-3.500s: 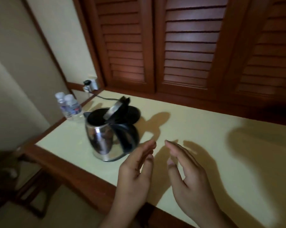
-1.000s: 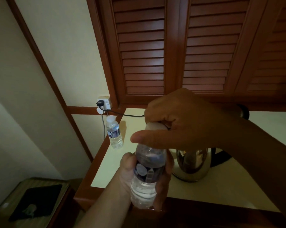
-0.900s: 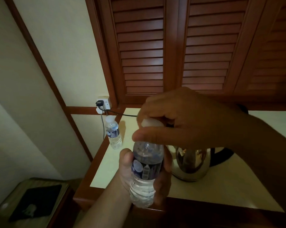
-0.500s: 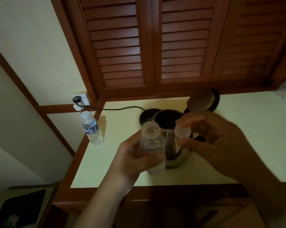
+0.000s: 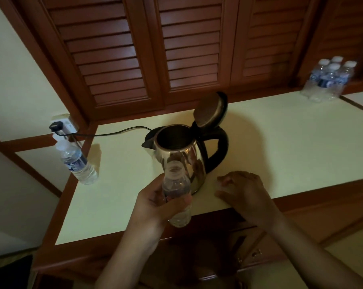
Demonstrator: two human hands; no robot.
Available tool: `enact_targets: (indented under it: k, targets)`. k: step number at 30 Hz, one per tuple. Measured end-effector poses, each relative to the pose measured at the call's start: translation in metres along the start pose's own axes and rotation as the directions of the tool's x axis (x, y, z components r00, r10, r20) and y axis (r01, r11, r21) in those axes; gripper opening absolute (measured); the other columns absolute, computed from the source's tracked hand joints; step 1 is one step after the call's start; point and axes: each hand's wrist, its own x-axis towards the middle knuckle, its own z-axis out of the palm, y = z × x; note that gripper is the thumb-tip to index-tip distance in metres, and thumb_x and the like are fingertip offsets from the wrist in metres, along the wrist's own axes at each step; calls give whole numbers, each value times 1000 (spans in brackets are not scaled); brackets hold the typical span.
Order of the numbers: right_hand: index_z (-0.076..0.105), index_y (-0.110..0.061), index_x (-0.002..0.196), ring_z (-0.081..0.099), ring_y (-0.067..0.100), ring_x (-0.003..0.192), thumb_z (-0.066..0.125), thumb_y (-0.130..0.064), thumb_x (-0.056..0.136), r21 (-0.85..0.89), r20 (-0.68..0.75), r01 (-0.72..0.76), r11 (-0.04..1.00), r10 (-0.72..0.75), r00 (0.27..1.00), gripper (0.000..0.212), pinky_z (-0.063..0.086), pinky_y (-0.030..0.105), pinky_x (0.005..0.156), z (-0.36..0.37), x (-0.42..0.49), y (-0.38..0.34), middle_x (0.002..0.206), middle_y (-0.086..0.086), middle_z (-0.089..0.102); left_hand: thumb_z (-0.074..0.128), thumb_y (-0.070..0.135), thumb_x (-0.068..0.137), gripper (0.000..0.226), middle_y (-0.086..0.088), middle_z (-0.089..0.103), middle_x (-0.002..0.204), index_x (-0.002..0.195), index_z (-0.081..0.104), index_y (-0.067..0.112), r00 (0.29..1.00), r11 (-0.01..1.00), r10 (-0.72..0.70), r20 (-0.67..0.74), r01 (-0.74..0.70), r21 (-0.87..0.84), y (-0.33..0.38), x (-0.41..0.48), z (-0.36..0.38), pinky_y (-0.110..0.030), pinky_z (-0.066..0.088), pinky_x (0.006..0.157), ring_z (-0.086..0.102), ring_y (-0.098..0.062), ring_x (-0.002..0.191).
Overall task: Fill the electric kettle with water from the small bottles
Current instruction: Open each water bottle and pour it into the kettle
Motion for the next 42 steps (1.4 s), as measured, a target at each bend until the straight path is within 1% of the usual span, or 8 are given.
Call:
enact_targets:
  k: [3, 5, 10, 19, 23, 29, 35, 42]
  targets:
    - [51, -36, 131, 39, 10, 135, 64, -73, 81, 12, 37, -57, 998, 57, 998, 63, 28, 37, 116, -4, -1, 0, 141, -22, 48, 88, 29, 62, 48, -9, 78, 107, 109, 79, 22, 1000, 1000, -9, -17, 10, 21, -5, -1, -1, -33, 56, 82, 72, -28, 103]
    - [33, -37, 150, 20, 14, 149, 49, -87, 79, -146, 65, -77, 986, 87, 994, 88, 13, 42, 123, -7, 0, -1, 160, -12, 30, 88, 30, 63, 49, -10, 77, 107, 110, 78, 20, 999, 999, -21, -32, 22, 34, -6, -4, -2, -33, 56, 81, 72, -28, 101]
    - [-14, -44, 156, -19, 22, 154, 12, -101, 70, -405, 202, -105, 908, 201, 959, 106, -10, 59, 121, -2, 6, 1, 168, -6, -16, 86, 34, 66, 49, -6, 78, 108, 113, 77, 24, 999, 991, 29, -40, -24, 129, 6, -14, -7, -28, 57, 78, 74, -22, 100]
    - [-17, -41, 156, -28, 25, 150, 2, -103, 66, -489, 252, -88, 868, 237, 938, 111, -13, 61, 119, -1, 6, 0, 165, -2, -26, 85, 27, 81, 47, 11, 72, 121, 125, 71, 35, 964, 846, 229, -134, -129, 517, 56, -8, -21, -28, 55, 90, 67, -3, 109]
    - [-18, -40, 156, -27, 25, 151, 0, -102, 66, -507, 263, -81, 858, 244, 934, 110, -13, 62, 119, -1, 5, 0, 165, -2, -27, 84, 40, 82, 41, 10, 72, 118, 121, 72, 44, 968, 753, 234, -87, -124, 646, 76, 13, -29, -37, 55, 93, 65, -9, 110]
    - [-17, -39, 156, -25, 22, 151, -1, -101, 67, -497, 264, -67, 865, 224, 938, 110, -13, 60, 120, 0, 4, 2, 165, -2, -25, 82, 47, 82, 42, 8, 63, 103, 121, 71, 38, 973, 500, 228, -42, -80, 863, 98, 41, -31, -32, 52, 71, 61, -8, 88]
    - [-18, -41, 156, -26, 23, 151, 1, -102, 66, -500, 277, -57, 864, 222, 935, 110, -14, 61, 119, -1, 3, 1, 164, -4, -27, 81, 64, 74, 47, 5, 54, 94, 114, 73, 39, 990, 150, 127, 66, -85, 985, 120, 60, -35, -40, 55, 73, 57, -13, 84]
    - [-16, -40, 156, -25, 23, 151, 0, -103, 65, -511, 286, -60, 857, 235, 929, 112, -13, 61, 119, -2, 5, -2, 165, -3, -26, 80, 58, 79, 58, 3, 51, 113, 131, 61, 41, 987, -271, 94, 130, -100, 957, 135, 74, -27, -44, 44, 90, 52, -24, 116]
